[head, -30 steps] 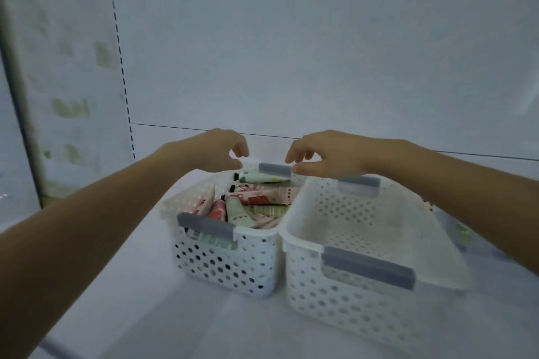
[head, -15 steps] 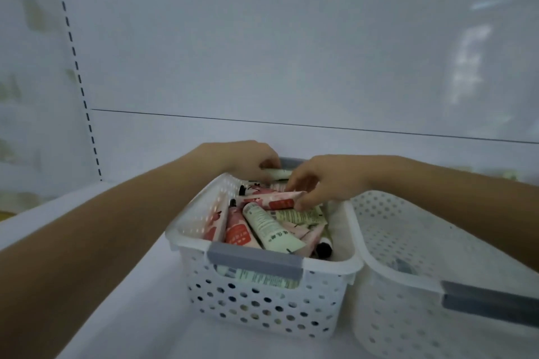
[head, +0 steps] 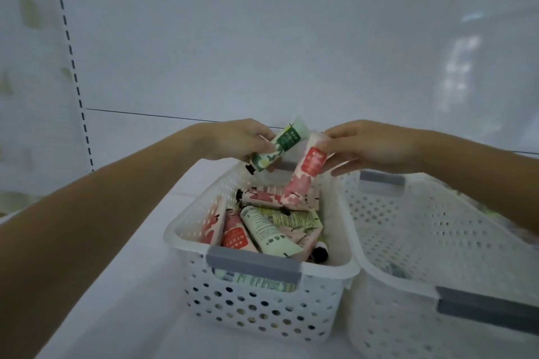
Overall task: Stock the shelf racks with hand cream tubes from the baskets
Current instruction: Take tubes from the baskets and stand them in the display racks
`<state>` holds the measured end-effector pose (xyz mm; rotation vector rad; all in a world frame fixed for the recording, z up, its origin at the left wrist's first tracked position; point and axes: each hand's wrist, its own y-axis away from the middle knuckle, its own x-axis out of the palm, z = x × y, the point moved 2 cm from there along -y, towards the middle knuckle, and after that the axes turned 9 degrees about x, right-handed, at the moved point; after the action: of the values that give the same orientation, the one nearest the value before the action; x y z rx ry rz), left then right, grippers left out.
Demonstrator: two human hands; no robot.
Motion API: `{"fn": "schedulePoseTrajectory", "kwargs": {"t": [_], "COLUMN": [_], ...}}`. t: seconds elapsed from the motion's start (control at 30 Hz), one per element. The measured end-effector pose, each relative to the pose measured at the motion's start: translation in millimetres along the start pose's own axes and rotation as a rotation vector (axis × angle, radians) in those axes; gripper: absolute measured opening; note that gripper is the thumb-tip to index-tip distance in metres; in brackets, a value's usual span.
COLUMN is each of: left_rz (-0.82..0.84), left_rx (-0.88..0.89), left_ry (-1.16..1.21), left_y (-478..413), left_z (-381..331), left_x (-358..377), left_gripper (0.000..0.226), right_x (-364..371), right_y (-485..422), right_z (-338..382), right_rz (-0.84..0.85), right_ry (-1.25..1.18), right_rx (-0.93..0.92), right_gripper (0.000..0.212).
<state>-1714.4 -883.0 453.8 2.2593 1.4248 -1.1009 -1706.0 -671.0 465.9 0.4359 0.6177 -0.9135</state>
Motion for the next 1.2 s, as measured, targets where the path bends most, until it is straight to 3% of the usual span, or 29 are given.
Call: {"fn": "schedulePoseTrajectory", "kwargs": {"t": [0.2, 0.43, 0.67, 0.83, 1.07, 1.2], "left_rz": [-0.038, -0.151, -0.109, -0.134, -0.288, -0.426], "left_rx": [0.06, 0.127, 0.113, 0.009, -0.115, -0.171], "left_ry": [0.257, 0.254, 0.29, 0.26, 0.35, 0.353], "left_y": [-5.1, -38.9, -85.7, -111.9, -131.4, -136.4], "left_z": [-43.2, -115.1, -183.8, -217.5, -236.0, -228.8], "left_x": [14.3, 63.1, 135.2, 191.5, 249.9, 279.2], "left_gripper": [0.015, 0.023, 0.004, 0.011, 0.014, 0.009], "right_x": [-41.3, -86.6, -139.6, -173.7, -191.8, -194.9], "right_y": [31.7, 86.8, 152.1, 184.4, 187.3, 176.5], "right_z": [-16.4, -54.8, -114.1, -150.2, -184.5, -194.9], "right_rz": [-0.16, -0.412, -0.593, -0.718, -0.659, -0.603], "right_ry": [-0.366, -0.437, -0.264, -0.031, 0.333, 0.42], "right_rx": [-0.039, -0.114, -0.06, -0.009, 0.036, 0.096], "right_gripper": [0.017, 0.018, 0.014, 0.011, 0.005, 0.006]}}
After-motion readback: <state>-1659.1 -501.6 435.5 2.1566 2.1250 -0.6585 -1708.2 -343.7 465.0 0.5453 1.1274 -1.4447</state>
